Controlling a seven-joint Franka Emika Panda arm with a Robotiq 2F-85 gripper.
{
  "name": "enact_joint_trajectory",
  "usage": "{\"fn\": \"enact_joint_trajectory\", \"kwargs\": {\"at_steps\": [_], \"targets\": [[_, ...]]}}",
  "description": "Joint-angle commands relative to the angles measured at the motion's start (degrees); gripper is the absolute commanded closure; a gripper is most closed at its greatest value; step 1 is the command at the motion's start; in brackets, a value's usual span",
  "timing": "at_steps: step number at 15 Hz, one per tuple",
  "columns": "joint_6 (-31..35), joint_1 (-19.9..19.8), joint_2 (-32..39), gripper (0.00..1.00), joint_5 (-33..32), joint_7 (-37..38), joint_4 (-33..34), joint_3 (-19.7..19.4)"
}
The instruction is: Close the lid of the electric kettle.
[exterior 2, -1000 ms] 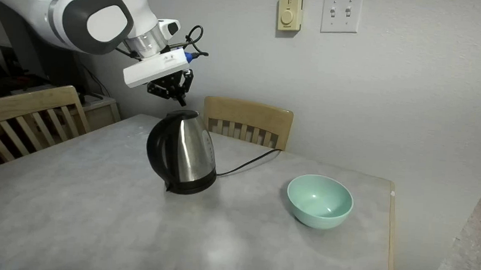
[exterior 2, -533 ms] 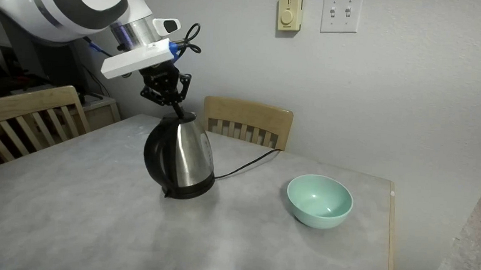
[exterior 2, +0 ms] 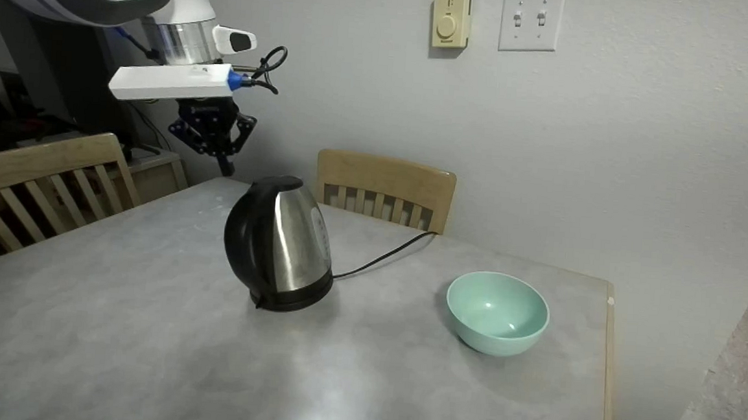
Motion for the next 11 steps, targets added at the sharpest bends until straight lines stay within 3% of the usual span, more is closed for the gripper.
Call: {"fn": "enact_joint_trajectory", "kwargs": {"at_steps": [1, 5, 6, 7, 8, 11], "targets": [[-3.1, -0.4, -2.4, 1.00, 0.6, 2.5, -1.0, 0.1], [-5.1, -0.1, -3.8, 1.00, 0.4, 5.4, -1.0, 0.2], [-6.9, -0.2, -3.9, 0.74, 0.9, 5.1, -0.6, 0.2], [-7.2, -0.3, -3.6, 0.73, 1.2, 4.5, -0.5, 0.1], [-5.2, 0.0, -2.6, 0.92, 0.2, 5.1, 0.1, 0.1], [-5.9, 0.1, -2.9, 0.74, 0.2, 5.1, 0.1, 0.0]]}}
